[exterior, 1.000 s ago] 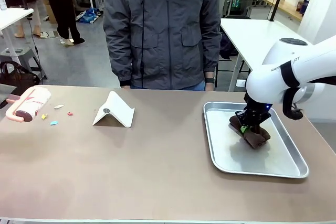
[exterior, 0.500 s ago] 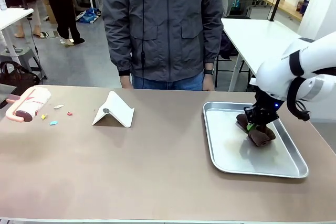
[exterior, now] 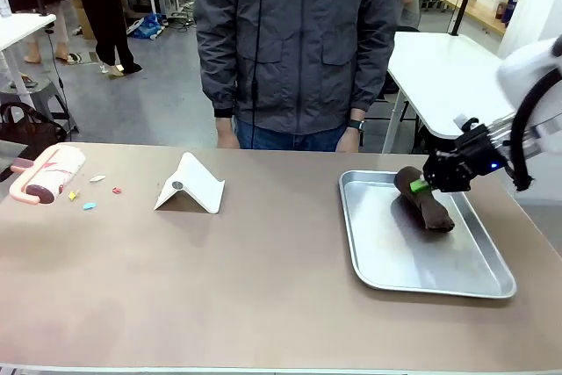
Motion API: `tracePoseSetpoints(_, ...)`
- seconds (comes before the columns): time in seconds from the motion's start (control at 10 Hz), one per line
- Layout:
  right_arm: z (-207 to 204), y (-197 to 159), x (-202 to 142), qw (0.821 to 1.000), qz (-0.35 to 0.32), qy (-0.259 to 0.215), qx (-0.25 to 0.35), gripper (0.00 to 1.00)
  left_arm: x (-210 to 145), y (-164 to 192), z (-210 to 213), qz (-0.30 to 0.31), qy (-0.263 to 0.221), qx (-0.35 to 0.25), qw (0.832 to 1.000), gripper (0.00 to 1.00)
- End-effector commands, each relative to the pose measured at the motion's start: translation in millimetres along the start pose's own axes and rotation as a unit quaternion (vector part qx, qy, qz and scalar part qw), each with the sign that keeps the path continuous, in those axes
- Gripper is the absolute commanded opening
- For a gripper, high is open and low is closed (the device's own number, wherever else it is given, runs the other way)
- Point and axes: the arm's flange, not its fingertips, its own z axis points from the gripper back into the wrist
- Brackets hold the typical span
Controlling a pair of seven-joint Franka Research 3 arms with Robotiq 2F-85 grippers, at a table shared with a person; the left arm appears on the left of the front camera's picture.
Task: Clean the surface of the table.
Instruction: If a person points to the right, clean the right side of the table with your right hand, and if they point to the left, clean the left side with your left hand.
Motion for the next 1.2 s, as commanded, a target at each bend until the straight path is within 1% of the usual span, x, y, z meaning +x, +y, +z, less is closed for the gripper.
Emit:
tracePoseSetpoints(0.0,9,-19,1,0.988,-0.017,0.049,0.144,0.08,-6,-4,-1,-0.009,-0.001,0.0,1.0,0.0)
tracePoseSetpoints(0.1,12,-22,1,0.978,-0.019,0.067,0.198,0.08,-6,-4,-1,-0.009,-0.001,0.0,1.0,0.0)
tracePoseSetpoints(0.2,15,-25,2,0.967,-0.02,0.075,0.244,0.08,-6,-4,-1,-0.009,-0.001,0.0,1.0,0.0)
tracePoseSetpoints(0.3,18,-30,3,0.947,-0.01,0.086,0.309,0.08,-6,-4,-1,-0.009,-0.001,0.0,1.0,0.0)
tracePoseSetpoints(0.4,21,-35,2,0.919,-0.002,0.098,0.383,0.08,-6,-4,-1,-0.009,-0.001,0.0,1.0,0.0)
tracePoseSetpoints(0.5,25,-38,1,0.9,-0.009,0.113,0.421,0.08,-6,-4,-1,-0.009,-0.001,0.0,1.0,0.0)
tracePoseSetpoints(0.6,31,-40,-1,0.893,-0.025,0.132,0.43,0.08,-6,-4,-1,-0.009,-0.001,0.0,1.0,0.0)
tracePoseSetpoints(0.7,40,-43,-4,0.901,-0.06,0.137,0.407,0.08,-6,-4,-1,-0.009,-0.001,0.0,1.0,0.0)
tracePoseSetpoints(0.8,51,-49,-7,0.913,-0.087,0.115,0.382,0.08,-6,-4,-1,-0.009,-0.001,0.0,1.0,0.0)
tracePoseSetpoints(0.9,65,-55,-12,0.922,-0.109,0.079,0.363,0.08,-6,-4,-1,-0.009,-0.001,0.0,1.0,0.0)
tracePoseSetpoints(1.0,79,-60,-19,0.938,-0.106,0.02,0.329,0.08,-6,-4,-1,-0.009,-0.001,0.0,1.0,0.0)
tracePoseSetpoints(1.1,88,-62,-27,0.952,-0.077,-0.041,0.294,0.08,-6,-4,-1,-0.009,-0.001,0.0,1.0,0.0)
